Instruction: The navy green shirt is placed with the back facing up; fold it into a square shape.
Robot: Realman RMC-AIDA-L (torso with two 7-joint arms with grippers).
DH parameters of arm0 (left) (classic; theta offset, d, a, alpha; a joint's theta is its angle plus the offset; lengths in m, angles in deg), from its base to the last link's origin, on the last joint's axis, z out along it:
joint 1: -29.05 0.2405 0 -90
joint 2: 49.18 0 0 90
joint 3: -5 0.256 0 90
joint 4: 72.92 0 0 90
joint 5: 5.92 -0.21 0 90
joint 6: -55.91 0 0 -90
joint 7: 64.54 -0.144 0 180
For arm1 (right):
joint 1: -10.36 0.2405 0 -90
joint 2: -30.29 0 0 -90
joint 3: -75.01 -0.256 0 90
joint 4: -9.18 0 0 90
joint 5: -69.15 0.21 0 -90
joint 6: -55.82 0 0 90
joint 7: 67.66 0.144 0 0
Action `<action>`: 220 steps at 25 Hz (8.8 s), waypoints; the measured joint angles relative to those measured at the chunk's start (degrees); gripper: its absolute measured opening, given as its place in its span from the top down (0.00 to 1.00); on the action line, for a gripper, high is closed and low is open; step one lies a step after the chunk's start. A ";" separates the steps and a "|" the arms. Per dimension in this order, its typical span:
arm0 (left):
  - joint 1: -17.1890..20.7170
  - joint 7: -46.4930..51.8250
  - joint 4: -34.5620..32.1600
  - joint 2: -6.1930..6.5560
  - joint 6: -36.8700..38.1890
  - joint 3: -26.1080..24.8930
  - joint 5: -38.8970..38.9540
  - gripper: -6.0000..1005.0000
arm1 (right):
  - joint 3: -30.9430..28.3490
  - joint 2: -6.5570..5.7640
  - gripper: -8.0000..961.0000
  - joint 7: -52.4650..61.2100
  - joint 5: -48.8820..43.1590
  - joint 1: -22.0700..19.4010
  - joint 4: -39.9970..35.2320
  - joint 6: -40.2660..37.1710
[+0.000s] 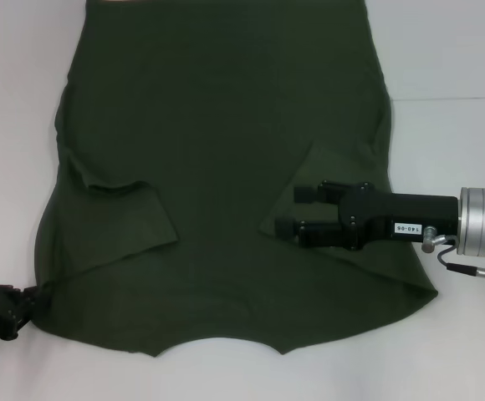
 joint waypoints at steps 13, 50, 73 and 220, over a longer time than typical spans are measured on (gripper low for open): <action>-0.43 3.93 -1.57 0.17 3.38 -0.44 1.31 0.94 | -1.29 -0.03 0.05 -0.07 0.00 -0.22 0.00 0.02; -1.07 5.77 0.39 -0.04 4.47 0.09 5.02 0.94 | -8.29 -8.38 0.05 38.30 -19.53 -9.17 -5.50 -0.25; -1.62 5.62 0.46 0.10 4.20 0.14 4.71 0.94 | -7.76 -6.66 0.05 38.14 -21.36 -8.12 -2.28 2.97; -18.75 14.85 20.72 10.22 1.58 -18.77 7.46 0.94 | -37.18 -7.15 0.96 18.58 -22.27 0.92 -2.45 4.76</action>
